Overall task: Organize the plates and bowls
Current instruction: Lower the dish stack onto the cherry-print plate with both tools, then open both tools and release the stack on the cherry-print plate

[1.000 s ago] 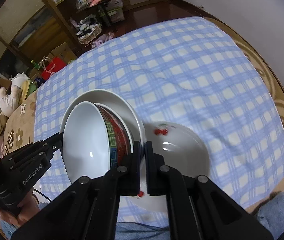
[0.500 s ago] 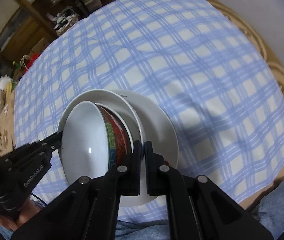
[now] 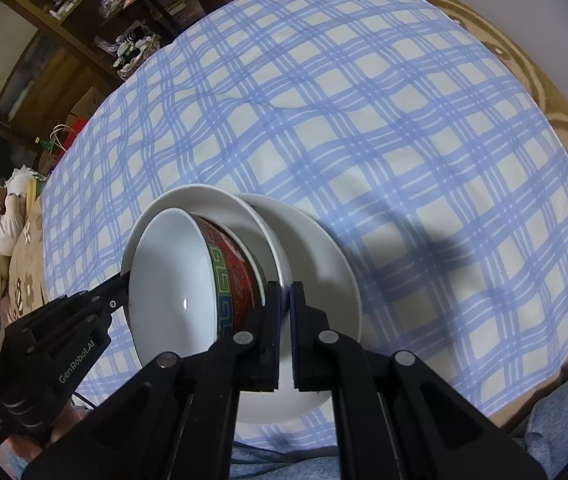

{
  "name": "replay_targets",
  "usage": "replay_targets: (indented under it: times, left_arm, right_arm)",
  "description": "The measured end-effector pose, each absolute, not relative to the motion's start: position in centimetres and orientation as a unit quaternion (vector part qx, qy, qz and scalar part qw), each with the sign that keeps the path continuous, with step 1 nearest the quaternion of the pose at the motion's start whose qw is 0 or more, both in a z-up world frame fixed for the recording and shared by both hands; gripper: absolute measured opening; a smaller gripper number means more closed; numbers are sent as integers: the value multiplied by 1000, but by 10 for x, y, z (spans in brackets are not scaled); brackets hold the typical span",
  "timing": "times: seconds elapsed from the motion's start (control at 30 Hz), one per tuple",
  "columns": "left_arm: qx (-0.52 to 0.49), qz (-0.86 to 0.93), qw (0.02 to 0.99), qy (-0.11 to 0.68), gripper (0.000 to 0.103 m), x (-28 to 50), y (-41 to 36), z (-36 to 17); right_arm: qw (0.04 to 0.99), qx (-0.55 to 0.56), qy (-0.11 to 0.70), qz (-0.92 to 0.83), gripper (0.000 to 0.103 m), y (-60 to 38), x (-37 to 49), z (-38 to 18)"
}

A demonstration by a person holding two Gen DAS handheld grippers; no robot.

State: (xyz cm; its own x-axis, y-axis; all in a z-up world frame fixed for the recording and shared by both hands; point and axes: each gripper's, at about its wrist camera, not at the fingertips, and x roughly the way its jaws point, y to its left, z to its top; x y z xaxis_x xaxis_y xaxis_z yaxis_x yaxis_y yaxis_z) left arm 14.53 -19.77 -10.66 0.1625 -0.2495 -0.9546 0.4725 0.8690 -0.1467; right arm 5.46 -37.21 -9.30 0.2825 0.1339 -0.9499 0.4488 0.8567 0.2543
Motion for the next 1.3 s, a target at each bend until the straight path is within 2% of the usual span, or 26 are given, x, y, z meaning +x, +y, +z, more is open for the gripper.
replay_targets:
  times: [0.37, 0.6, 0.63, 0.7, 0.77, 0.83, 0.87, 0.97, 1.03, 1.07, 1.17, 1.3]
  left_arm:
    - [123, -249, 754, 595, 13, 144, -196, -105]
    - [165, -222, 798, 535, 20, 140, -195, -76]
    - [167, -220, 803, 528, 25, 139, -193, -71]
    - [162, -217, 811, 519, 37, 138, -188, -62]
    - [152, -206, 820, 512, 52, 136, -181, -53]
    - [153, -198, 828, 501, 59, 132, -176, -42]
    - [155, -194, 832, 496, 66, 130, -173, -37]
    - [152, -181, 850, 471, 81, 118, -161, -18]
    - [142, -170, 866, 449, 85, 109, -149, -5]
    - [135, -166, 874, 437, 87, 104, -143, 1]
    - [116, -177, 881, 424, 89, 93, -127, 16]
    - [139, -150, 905, 374, 90, 71, -110, 35]
  right_arm:
    - [771, 245, 581, -96, 6, -376, 53, -85]
    - [795, 257, 542, -95, 6, -386, 44, -67]
    - [797, 259, 538, -95, 6, -386, 43, -66]
    - [806, 271, 516, -105, 12, -390, 40, -59]
    - [813, 277, 500, -111, 40, -392, 37, -52]
    - [817, 274, 493, -121, 50, -392, 34, -49]
    - [817, 273, 492, -129, 54, -391, 31, -49]
    - [817, 272, 490, -136, 56, -388, 21, -47]
    - [825, 268, 478, -139, 60, -385, 14, -40]
    - [836, 260, 464, -136, 67, -381, 9, -32]
    - [859, 237, 433, -139, 79, -371, -4, -15]
    - [885, 216, 393, -125, 88, -355, -22, 14]
